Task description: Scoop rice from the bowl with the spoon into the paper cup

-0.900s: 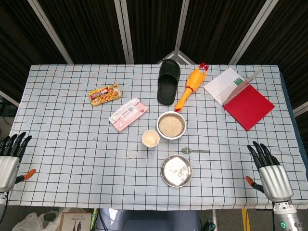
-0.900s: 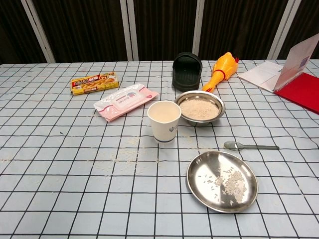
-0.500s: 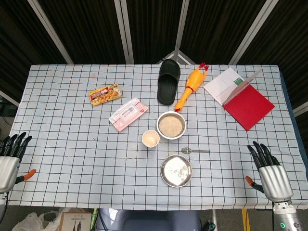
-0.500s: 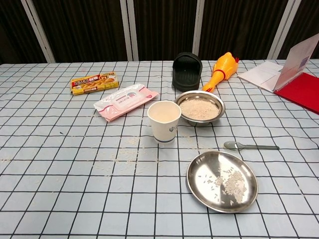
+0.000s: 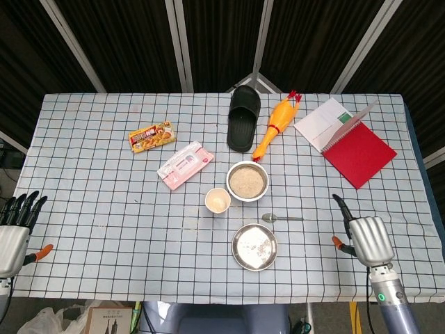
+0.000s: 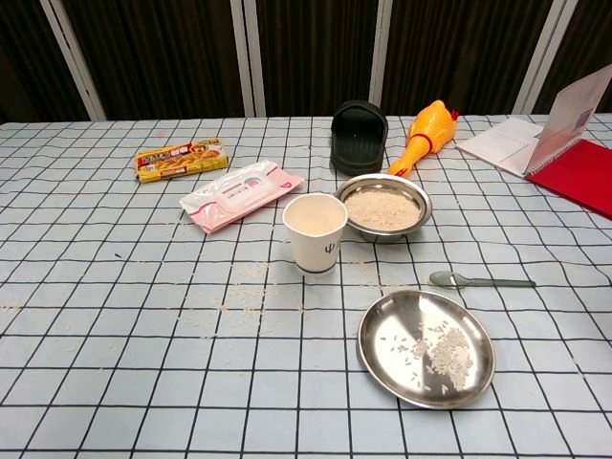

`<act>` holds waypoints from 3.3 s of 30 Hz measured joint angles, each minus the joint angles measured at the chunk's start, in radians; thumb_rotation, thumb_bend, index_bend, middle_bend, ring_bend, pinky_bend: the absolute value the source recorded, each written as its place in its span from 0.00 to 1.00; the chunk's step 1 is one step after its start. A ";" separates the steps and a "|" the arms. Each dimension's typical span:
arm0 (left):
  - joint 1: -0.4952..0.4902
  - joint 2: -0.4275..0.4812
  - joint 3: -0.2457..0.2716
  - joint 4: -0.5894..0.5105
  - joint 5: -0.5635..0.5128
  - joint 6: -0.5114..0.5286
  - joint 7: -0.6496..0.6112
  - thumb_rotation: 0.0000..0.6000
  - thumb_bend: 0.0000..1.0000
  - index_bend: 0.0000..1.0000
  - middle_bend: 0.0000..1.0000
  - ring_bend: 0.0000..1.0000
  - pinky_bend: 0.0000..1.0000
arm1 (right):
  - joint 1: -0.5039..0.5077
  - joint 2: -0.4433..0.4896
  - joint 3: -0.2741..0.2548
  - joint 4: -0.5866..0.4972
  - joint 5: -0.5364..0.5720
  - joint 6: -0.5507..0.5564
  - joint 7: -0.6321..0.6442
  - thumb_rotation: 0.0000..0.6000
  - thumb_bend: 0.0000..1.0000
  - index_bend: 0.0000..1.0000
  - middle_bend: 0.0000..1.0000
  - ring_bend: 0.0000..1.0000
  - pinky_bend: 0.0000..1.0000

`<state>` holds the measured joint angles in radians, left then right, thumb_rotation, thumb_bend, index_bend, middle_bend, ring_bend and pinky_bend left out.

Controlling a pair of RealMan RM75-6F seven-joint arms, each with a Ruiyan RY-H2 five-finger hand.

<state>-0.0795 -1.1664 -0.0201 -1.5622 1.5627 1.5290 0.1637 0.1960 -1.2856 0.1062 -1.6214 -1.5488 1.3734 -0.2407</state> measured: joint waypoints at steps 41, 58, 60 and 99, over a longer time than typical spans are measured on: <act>-0.006 0.010 0.005 -0.017 -0.018 -0.028 0.001 1.00 0.00 0.00 0.00 0.00 0.00 | 0.215 -0.354 0.066 0.200 0.405 -0.220 -0.385 1.00 0.45 0.51 0.88 0.95 1.00; -0.007 0.012 0.005 -0.023 -0.024 -0.036 0.000 1.00 0.00 0.00 0.00 0.00 0.00 | 0.236 -0.377 0.062 0.221 0.450 -0.228 -0.393 1.00 0.45 0.51 0.88 0.95 1.00; -0.008 0.013 0.005 -0.024 -0.024 -0.037 -0.001 1.00 0.00 0.00 0.00 0.00 0.00 | 0.237 -0.379 0.060 0.225 0.453 -0.229 -0.395 1.00 0.45 0.51 0.88 0.95 1.00; -0.010 0.016 0.007 -0.030 -0.031 -0.045 0.000 1.00 0.00 0.00 0.00 0.00 0.00 | 0.260 -0.422 0.051 0.278 0.511 -0.229 -0.392 1.00 0.45 0.56 0.88 0.95 1.00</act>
<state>-0.0895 -1.1499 -0.0135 -1.5922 1.5318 1.4842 0.1641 0.4565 -1.7078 0.1576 -1.3435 -1.0382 1.1444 -0.6325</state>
